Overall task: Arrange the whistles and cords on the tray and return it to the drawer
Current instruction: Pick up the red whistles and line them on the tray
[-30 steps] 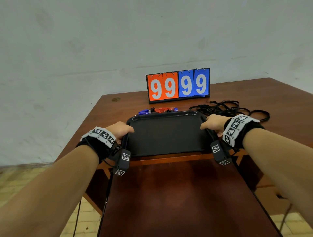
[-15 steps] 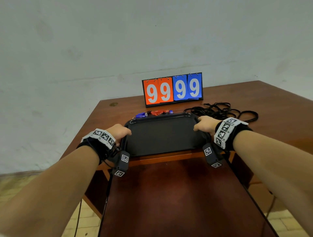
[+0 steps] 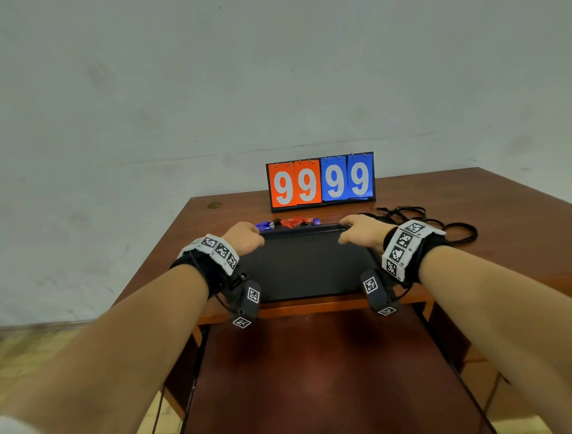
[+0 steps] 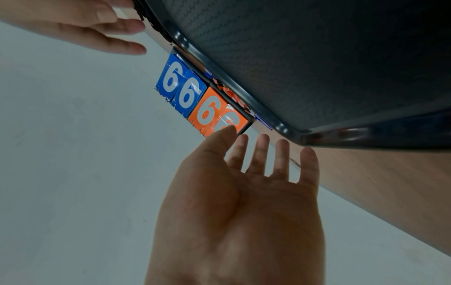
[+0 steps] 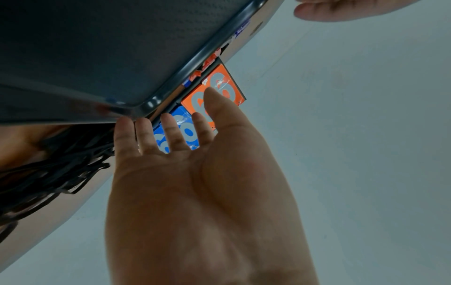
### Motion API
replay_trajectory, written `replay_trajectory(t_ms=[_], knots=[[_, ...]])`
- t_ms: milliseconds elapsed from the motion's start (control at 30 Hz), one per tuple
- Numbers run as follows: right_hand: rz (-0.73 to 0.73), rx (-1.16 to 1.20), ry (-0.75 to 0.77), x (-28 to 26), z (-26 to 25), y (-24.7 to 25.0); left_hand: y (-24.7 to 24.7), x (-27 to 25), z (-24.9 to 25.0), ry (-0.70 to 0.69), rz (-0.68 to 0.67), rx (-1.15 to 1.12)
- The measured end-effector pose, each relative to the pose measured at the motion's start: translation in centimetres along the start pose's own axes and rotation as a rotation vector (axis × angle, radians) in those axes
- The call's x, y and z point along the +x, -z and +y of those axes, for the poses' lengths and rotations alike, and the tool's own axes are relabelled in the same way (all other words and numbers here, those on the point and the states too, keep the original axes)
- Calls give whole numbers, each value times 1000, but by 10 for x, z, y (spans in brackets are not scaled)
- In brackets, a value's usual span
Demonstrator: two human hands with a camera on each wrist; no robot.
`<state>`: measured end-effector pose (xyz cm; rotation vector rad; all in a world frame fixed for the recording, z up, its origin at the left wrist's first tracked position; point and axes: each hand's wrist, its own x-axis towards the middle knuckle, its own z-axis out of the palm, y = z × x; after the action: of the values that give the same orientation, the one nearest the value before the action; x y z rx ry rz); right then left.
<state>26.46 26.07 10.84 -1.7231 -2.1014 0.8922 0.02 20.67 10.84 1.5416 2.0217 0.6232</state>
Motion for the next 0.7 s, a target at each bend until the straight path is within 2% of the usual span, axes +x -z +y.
replay_trajectory(t_ms=[167, 467, 700], knots=[[-48, -4, 62, 40, -13, -2, -3, 38, 4, -14, -3, 35], [-95, -45, 82, 119, -37, -9, -1, 110, 14, -57, -42, 97], [-162, -279, 120, 144, -48, -22, -19, 143, 28, -123, -118, 168]])
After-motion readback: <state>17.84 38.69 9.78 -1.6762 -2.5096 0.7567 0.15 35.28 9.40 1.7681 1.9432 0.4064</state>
